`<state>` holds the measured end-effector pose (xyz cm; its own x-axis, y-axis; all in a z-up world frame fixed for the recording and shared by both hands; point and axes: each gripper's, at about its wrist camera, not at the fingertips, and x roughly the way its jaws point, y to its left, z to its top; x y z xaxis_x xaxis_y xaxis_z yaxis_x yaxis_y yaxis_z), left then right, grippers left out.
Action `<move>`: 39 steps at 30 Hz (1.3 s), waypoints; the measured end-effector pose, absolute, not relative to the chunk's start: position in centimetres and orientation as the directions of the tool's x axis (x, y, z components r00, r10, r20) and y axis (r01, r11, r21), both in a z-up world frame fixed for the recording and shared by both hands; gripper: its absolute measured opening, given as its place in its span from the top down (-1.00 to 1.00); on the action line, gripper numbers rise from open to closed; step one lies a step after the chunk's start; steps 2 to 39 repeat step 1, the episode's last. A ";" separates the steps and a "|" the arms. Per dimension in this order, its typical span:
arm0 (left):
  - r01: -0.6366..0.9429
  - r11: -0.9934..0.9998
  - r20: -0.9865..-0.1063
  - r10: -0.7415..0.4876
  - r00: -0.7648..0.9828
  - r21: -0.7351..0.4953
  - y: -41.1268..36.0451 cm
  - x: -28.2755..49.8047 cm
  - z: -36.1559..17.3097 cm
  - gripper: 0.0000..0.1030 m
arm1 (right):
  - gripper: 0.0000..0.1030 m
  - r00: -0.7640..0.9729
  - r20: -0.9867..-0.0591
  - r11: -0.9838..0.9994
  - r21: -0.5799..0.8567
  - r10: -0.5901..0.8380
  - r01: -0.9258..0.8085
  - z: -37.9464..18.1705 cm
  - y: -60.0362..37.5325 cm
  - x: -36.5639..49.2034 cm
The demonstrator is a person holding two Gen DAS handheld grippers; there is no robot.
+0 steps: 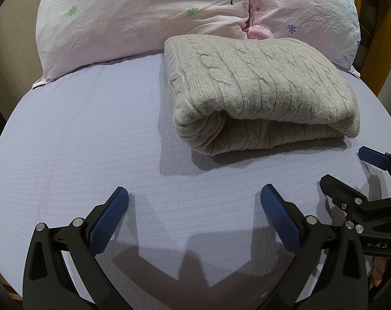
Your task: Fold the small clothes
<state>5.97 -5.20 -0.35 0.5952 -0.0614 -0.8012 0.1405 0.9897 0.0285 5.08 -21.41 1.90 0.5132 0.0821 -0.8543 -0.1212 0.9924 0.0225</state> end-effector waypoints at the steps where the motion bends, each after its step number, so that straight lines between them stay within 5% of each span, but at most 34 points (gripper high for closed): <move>1: 0.141 0.990 -0.801 -0.062 0.595 0.028 -5.2 6.0 -0.3 -0.97 | -0.97 0.513 -0.854 0.992 0.023 0.082 -0.121 1.9 -21.4 5.1; 39: 0.141 0.990 -0.801 -0.062 0.595 0.028 -5.2 6.0 -0.3 -0.97 | -0.97 0.513 -0.854 0.992 0.023 0.082 -0.121 1.9 -21.4 5.1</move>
